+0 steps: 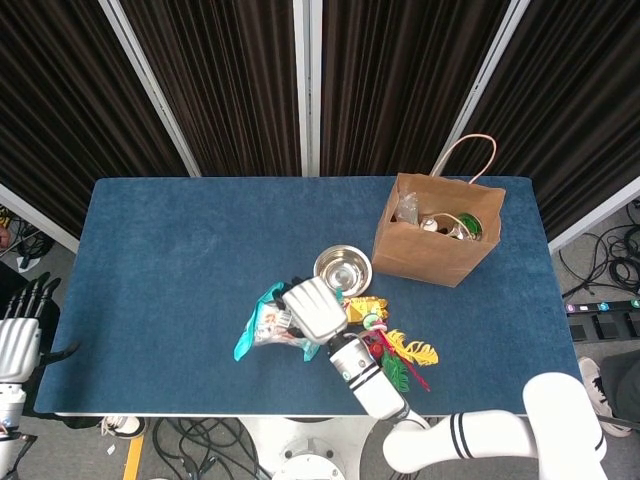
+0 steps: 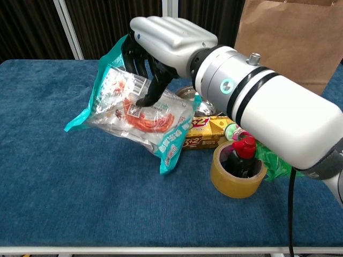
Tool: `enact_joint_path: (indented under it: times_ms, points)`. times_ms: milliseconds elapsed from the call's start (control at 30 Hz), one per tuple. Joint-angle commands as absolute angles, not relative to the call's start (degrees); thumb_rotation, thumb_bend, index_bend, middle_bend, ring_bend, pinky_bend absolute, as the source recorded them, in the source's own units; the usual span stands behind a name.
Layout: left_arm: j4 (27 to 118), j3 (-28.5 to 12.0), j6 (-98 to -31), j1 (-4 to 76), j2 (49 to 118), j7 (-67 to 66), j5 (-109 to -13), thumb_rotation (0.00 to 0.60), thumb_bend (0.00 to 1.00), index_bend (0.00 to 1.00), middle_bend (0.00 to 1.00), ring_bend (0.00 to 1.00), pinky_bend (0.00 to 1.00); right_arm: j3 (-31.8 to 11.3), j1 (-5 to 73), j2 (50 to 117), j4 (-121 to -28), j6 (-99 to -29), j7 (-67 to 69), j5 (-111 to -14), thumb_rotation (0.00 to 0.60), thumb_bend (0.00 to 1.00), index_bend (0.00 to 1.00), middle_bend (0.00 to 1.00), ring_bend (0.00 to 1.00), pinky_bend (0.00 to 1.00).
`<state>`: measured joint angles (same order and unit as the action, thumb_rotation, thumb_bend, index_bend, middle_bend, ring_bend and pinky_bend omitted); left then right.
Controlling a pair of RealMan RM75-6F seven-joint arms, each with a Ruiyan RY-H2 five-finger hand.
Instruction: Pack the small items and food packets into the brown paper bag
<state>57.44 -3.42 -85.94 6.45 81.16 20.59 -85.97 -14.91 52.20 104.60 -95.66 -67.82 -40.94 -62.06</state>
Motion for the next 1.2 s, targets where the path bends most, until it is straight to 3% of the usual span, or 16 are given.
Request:
enact_joint_path:
  times_ms: [33,667,1200]
  points:
    - [57.34,-3.37,-86.01,6.41,81.17,20.69,-86.01,0.6,0.14,0.09,0.06,0.0,0.12,-15.16,52.17,104.27,-95.67,-67.98,-40.57,-62.69,0.6,0.47,0.63,0.59,0.54,0.72]
    - [55.71,-2.86,-87.26,5.56,81.2,22.44,-86.52,0.6,0.14,0.09,0.06,0.0,0.12,-17.09,52.58,102.48,-97.24,-69.49,-41.98,-66.47,0.6,0.48,0.65,0.61,0.55,0.73]
    - [56.47,-2.97,-87.17,5.92,80.88,21.79,-86.69,0.6,0.14,0.09,0.06,0.0,0.12,-24.51,54.57,95.28,-102.19,-72.34,-45.2,-70.62,0.6,0.48,0.65,0.61,0.55,0.73]
